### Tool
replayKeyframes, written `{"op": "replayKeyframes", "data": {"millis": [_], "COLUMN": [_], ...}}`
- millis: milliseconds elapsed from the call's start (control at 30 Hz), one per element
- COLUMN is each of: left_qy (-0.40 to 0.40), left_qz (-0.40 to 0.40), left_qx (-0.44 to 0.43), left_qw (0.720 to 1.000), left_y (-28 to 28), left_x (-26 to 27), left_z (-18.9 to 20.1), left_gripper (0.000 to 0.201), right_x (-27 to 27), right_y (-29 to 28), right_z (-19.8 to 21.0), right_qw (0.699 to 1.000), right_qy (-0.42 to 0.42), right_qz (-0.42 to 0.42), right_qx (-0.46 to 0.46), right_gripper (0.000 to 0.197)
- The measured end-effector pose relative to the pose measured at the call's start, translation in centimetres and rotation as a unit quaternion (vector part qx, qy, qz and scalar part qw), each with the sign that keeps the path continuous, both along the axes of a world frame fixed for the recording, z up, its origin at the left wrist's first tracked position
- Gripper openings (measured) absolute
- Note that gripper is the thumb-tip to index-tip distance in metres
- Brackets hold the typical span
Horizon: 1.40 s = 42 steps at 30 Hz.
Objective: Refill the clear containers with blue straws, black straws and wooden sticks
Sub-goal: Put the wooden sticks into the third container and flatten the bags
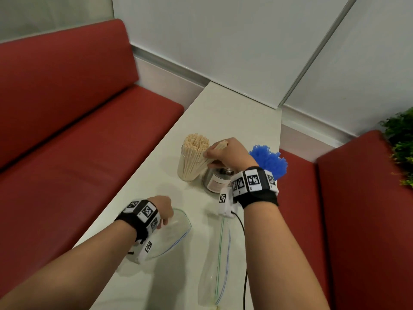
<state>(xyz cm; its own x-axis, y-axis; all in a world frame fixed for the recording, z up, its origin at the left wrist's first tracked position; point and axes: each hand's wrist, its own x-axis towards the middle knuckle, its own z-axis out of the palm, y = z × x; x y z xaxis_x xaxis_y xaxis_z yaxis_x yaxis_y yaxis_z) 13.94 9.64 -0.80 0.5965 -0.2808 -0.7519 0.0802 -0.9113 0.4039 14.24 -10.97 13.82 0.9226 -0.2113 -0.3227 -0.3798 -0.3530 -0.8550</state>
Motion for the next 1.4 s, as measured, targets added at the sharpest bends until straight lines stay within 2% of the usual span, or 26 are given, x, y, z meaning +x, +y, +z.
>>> {"op": "replayKeyframes", "data": {"millis": [33,100,267,333,400,433,533,600,633,733,800,933,1100,1200,1233,1300,1367,1400], "left_qy": [-0.032,-0.060,-0.102,-0.168,-0.223,-0.237,-0.219,-0.200,-0.190,-0.180,-0.200,-0.203,-0.194,-0.186,-0.184,-0.178,-0.180,-0.173], "left_qz": [-0.065,-0.166,-0.251,-0.333,-0.430,-0.450,-0.462,-0.492,-0.493,-0.515,-0.523,-0.548,-0.545,-0.548,-0.541,-0.525,-0.518,-0.516], "left_qx": [0.025,0.051,0.108,0.138,0.150,0.149,0.137,0.155,0.160,0.179,0.177,0.192,0.211,0.220,0.218,0.225,0.229,0.229], "left_qw": [0.997,0.983,0.957,0.918,0.862,0.848,0.849,0.833,0.834,0.819,0.809,0.788,0.788,0.785,0.791,0.801,0.804,0.807], "left_y": [0.2,0.4,0.5,1.3,2.0,2.2,1.0,-0.1,-0.7,-1.0,-0.8,-1.2,-1.8,-2.2,-2.2,-2.1,-2.2,-2.3], "left_x": [-0.4,-0.9,-4.2,-5.8,-6.8,-7.0,-6.1,-5.4,-5.1,-4.7,-4.5,-4.4,-4.7,-4.7,-4.7,-4.7,-4.7,-4.7], "left_z": [-0.4,-2.1,-2.5,-1.9,-0.4,0.4,1.2,-0.5,-1.9,-4.6,-5.9,-5.7,-4.7,-4.2,-4.1,-4.0,-3.7,-3.4], "left_gripper": [0.028,0.038,0.051,0.059,0.064,0.065,0.064,0.064,0.064,0.063,0.061,0.054,0.043,0.040,0.042,0.045,0.047,0.049], "right_x": [0.8,2.3,5.2,5.8,6.2,6.4,6.9,7.3,7.5,8.2,8.5,9.0,8.9,8.5,8.4,8.5,9.1,9.4], "right_y": [-0.1,-0.1,0.2,0.4,0.5,0.6,1.3,1.7,1.9,2.0,1.8,1.0,2.0,2.7,2.8,3.1,3.9,4.4], "right_z": [0.4,1.1,1.2,0.7,0.0,-0.3,-1.5,-2.0,-2.1,-2.1,-1.8,-1.3,-2.6,-4.7,-5.1,-5.2,-5.3,-5.8], "right_qw": [1.000,0.999,0.995,0.994,0.994,0.993,0.991,0.990,0.988,0.984,0.980,0.973,0.976,0.977,0.976,0.964,0.930,0.911], "right_qy": [-0.008,-0.028,-0.064,-0.059,-0.049,-0.045,-0.047,-0.040,-0.031,-0.026,-0.038,-0.066,-0.015,0.019,0.012,-0.065,-0.155,-0.168], "right_qz": [-0.008,-0.024,-0.047,-0.048,-0.044,-0.042,-0.052,-0.085,-0.098,-0.123,-0.147,-0.196,-0.145,-0.092,-0.090,-0.109,-0.096,-0.060], "right_qx": [-0.011,-0.026,-0.069,-0.081,-0.092,-0.098,-0.112,-0.109,-0.111,-0.130,-0.128,-0.101,-0.165,-0.193,-0.199,-0.235,-0.320,-0.371], "right_gripper": [0.018,0.018,0.014,0.011,0.008,0.009,0.010,0.019,0.023,0.016,0.014,0.013,0.025,0.019,0.026,0.042,0.049,0.055]}}
